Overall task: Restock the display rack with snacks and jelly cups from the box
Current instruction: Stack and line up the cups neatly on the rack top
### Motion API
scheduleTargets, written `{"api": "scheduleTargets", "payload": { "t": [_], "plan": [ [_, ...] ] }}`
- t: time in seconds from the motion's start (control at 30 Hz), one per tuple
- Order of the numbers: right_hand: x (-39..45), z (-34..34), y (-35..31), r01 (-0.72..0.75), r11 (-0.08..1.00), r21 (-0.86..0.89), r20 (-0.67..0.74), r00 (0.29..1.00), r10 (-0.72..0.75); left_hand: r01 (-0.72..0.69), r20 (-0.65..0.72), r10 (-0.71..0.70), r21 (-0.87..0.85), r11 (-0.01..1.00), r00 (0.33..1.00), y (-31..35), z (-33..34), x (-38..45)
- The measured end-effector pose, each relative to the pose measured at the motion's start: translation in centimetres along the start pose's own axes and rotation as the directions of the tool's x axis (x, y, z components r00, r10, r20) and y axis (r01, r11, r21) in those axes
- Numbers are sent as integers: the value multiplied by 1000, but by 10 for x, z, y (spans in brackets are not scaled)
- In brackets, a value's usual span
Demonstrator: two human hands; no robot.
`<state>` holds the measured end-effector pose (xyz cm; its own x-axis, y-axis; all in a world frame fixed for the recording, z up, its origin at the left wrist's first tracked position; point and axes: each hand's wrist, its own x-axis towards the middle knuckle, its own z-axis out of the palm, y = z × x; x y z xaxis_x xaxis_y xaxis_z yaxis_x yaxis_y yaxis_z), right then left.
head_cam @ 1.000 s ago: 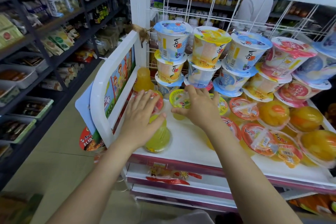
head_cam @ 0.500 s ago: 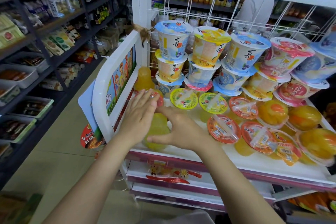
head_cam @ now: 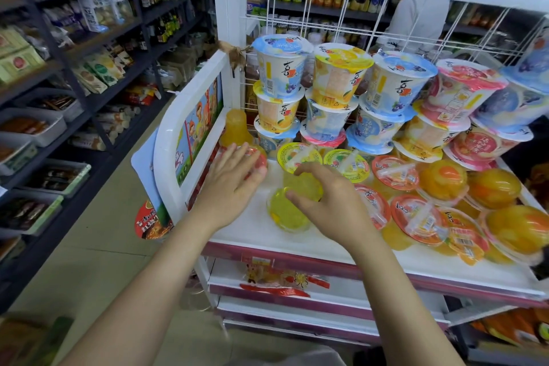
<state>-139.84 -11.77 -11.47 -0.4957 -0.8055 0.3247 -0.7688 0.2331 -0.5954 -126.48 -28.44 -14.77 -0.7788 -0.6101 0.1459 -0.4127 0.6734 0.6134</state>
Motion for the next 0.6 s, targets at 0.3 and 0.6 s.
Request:
{"api": "scheduleTargets", "payload": {
  "t": [0.3, 0.6],
  "plan": [
    [-6, -11, -6, -55, 685, 727, -207, 933, 294, -19, -162, -99, -603, 797, 982, 56, -3, -35],
    [-18, -6, -4, -11, 783, 622, -115, 988, 106, 23, -40, -138, -904, 427, 990, 84, 0, -32]
  ]
}}
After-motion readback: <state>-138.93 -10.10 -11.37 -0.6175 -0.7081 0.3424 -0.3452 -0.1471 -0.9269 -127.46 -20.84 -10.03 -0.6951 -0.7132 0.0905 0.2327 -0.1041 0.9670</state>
